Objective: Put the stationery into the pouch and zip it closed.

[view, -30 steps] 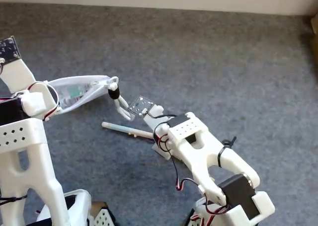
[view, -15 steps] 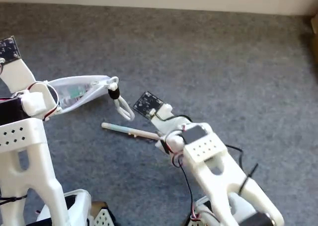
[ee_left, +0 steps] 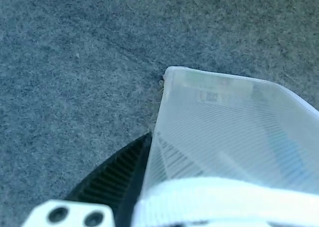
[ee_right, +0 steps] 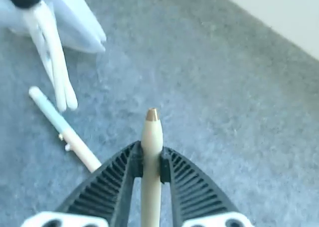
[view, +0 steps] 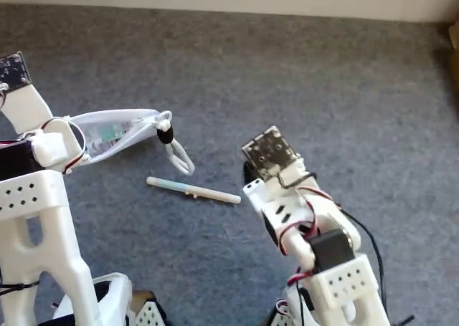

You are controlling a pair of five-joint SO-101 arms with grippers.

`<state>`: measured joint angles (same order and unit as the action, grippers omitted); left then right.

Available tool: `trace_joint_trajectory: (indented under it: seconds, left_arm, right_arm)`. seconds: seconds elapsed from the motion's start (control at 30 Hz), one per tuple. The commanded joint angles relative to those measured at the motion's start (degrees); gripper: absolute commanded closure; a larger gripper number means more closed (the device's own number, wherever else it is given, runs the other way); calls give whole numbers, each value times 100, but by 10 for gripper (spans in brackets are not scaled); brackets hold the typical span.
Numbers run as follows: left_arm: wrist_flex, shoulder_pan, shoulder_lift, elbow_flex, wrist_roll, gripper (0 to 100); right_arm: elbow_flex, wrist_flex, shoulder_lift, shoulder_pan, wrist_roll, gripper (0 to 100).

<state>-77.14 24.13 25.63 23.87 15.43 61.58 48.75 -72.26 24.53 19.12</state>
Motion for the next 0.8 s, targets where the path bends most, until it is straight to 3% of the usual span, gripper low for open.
trace_joint_trajectory:
  seconds: [0.0, 0.3, 0.47, 0.77]
  left_arm:
    - [114, -101, -127, 224, 88, 994]
    - [114, -110, -127, 224, 97, 994]
    - [114, -110, -127, 207, 193, 994]
    - [105, -637, -127, 215, 167, 994]
  right_arm:
    - [-110, -101, -418, -84, -176, 994]
    - [-523, -347, -743, 66, -484, 994]
    - [-1314, -734, -787, 708, -492, 994]
    - [-1895, -2738, -760, 1490, -466, 994]
